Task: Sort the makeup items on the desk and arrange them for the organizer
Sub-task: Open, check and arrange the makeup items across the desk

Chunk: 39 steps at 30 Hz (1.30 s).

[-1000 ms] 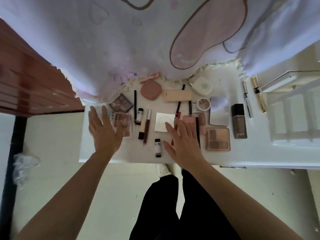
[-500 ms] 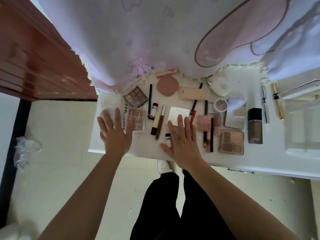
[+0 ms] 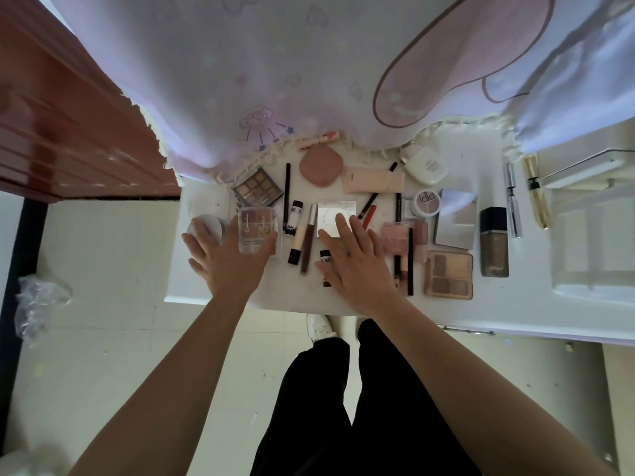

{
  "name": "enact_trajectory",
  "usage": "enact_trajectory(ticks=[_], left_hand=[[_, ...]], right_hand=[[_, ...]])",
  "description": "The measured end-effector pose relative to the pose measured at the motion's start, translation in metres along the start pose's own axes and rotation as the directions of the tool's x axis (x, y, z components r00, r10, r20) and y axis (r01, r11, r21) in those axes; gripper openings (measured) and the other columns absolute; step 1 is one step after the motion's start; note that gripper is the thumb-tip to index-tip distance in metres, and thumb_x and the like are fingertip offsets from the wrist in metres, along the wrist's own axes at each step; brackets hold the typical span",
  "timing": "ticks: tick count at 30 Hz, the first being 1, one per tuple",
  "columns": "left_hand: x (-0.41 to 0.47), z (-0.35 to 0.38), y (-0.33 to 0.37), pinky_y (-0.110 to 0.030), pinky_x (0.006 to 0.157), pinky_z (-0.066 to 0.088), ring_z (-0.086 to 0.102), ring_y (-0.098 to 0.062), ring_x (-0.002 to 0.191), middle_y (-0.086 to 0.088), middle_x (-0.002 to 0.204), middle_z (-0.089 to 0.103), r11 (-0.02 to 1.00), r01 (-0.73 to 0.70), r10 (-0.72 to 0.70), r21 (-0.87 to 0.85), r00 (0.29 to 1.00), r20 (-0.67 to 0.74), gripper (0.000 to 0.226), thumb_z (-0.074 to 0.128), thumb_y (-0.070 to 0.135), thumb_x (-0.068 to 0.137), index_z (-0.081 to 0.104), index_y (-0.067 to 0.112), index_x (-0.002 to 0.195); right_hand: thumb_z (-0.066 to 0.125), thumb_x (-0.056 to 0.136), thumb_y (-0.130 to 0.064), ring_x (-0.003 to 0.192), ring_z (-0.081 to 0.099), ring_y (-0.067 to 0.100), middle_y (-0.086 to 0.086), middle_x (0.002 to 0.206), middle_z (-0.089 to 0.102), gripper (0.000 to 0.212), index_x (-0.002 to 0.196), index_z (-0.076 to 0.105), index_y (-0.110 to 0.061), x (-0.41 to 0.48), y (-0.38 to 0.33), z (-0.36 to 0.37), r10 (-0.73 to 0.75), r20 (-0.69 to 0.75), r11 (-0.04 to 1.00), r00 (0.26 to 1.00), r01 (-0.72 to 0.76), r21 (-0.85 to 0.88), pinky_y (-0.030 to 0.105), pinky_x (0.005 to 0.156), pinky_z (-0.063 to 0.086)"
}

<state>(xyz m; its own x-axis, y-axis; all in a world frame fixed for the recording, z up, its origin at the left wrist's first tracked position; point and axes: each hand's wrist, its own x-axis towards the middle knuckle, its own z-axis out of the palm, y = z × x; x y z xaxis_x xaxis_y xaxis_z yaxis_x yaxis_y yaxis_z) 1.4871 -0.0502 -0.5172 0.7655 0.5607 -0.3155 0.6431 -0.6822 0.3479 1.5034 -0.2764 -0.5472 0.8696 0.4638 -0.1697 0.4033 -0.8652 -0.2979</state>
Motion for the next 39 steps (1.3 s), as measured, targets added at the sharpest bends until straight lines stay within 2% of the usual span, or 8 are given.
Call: enact_trajectory(ticks=[9, 15, 18, 21, 25, 30, 35, 39], left_hand=[[-0.002, 0.003, 0.010, -0.069, 0.115, 0.007, -0.018, -0.039, 0.149, -0.018, 0.163, -0.015, 0.998, -0.004, -0.001, 0.069, 0.997, 0.071, 0.088, 0.047, 0.084, 0.077, 0.021, 0.045, 0.152], [-0.002, -0.006, 0.013, -0.069, 0.115, 0.004, -0.024, -0.039, 0.147, -0.019, 0.161, -0.022, 0.999, 0.002, -0.009, 0.043, 0.984, 0.178, 0.088, 0.044, 0.085, 0.078, 0.014, 0.050, 0.153], [-0.001, -0.011, 0.012, -0.066, 0.116, 0.002, -0.023, -0.036, 0.148, -0.016, 0.162, -0.020, 1.000, 0.006, -0.008, 0.009, 0.981, 0.193, 0.093, 0.049, 0.083, 0.077, 0.013, 0.046, 0.154], [-0.005, -0.018, 0.015, -0.062, 0.114, 0.011, -0.002, -0.033, 0.151, -0.014, 0.164, 0.004, 0.996, -0.004, 0.009, -0.092, 0.999, 0.050, 0.094, 0.059, 0.074, 0.078, 0.023, 0.033, 0.154], [-0.013, -0.032, 0.030, -0.047, 0.101, 0.043, 0.050, -0.029, 0.120, -0.002, 0.127, 0.056, 0.931, -0.237, 0.184, -0.279, 0.962, -0.201, 0.055, 0.070, 0.053, 0.085, 0.059, 0.020, 0.127], [-0.015, -0.053, 0.069, -0.025, 0.084, 0.047, 0.059, -0.006, 0.094, 0.011, 0.110, 0.069, 0.718, 0.086, 0.304, -0.691, 0.854, 0.421, 0.033, 0.071, 0.032, 0.089, 0.064, 0.029, 0.121], [-0.008, -0.047, 0.081, -0.018, 0.085, 0.043, 0.061, 0.002, 0.108, 0.011, 0.127, 0.066, 0.741, 0.074, 0.481, -0.668, 0.635, 0.604, 0.051, 0.072, 0.038, 0.080, 0.060, 0.031, 0.129], [-0.005, -0.044, 0.083, -0.026, 0.092, 0.047, 0.064, -0.008, 0.110, 0.003, 0.121, 0.070, 0.701, 0.152, 0.476, -0.696, 0.628, 0.616, 0.049, 0.081, 0.024, 0.074, 0.065, 0.026, 0.121]], right_hand=[[0.058, 0.092, -0.014, 0.152, 0.011, 0.035, 0.014, 0.162, 0.020, 0.031, 0.122, 0.053, -0.021, 0.036, 0.016, -0.028, 0.014, 0.065, 1.000, 0.998, -0.015, 0.020, 0.050, 0.120, 0.018], [0.077, 0.081, -0.029, 0.114, 0.054, 0.022, -0.002, 0.116, 0.060, 0.050, 0.124, 0.053, -0.018, 0.056, 0.020, -0.054, 0.087, 0.123, 0.972, 0.989, -0.111, 0.207, 0.032, 0.085, 0.044], [0.083, 0.068, -0.049, 0.093, 0.057, 0.010, -0.013, 0.103, 0.064, 0.072, 0.130, 0.054, -0.025, 0.042, 0.022, -0.065, 0.269, 0.172, 0.818, 0.948, -0.319, 0.479, 0.033, 0.085, 0.051], [0.088, 0.070, -0.037, 0.076, 0.062, 0.002, -0.012, 0.087, 0.071, 0.036, 0.098, 0.070, -0.027, 0.023, 0.024, -0.078, 0.267, 0.203, 0.559, 0.942, -0.323, 0.763, 0.021, 0.079, 0.053], [0.086, 0.074, -0.011, 0.103, 0.069, 0.008, 0.000, 0.110, 0.075, 0.048, 0.114, 0.070, -0.031, 0.005, 0.029, -0.083, 0.177, 0.321, 0.151, 0.930, -0.348, 0.925, 0.022, 0.091, 0.053], [0.084, 0.069, -0.012, 0.120, 0.064, 0.022, 0.007, 0.127, 0.069, 0.066, 0.132, 0.062, -0.014, 0.000, 0.031, -0.087, 0.025, 0.412, -0.020, 0.911, -0.412, 0.911, 0.040, 0.109, 0.046], [0.089, 0.059, -0.019, 0.113, 0.068, 0.015, -0.003, 0.117, 0.073, 0.068, 0.122, 0.065, -0.018, 0.004, 0.023, -0.093, 0.023, 0.449, 0.059, 0.893, -0.450, 0.891, 0.041, 0.108, 0.047], [0.089, 0.055, -0.023, 0.106, 0.070, 0.011, -0.005, 0.109, 0.076, 0.072, 0.122, 0.064, -0.015, 0.006, 0.019, -0.097, 0.060, 0.435, 0.085, 0.899, -0.439, 0.895, 0.032, 0.100, 0.053]])
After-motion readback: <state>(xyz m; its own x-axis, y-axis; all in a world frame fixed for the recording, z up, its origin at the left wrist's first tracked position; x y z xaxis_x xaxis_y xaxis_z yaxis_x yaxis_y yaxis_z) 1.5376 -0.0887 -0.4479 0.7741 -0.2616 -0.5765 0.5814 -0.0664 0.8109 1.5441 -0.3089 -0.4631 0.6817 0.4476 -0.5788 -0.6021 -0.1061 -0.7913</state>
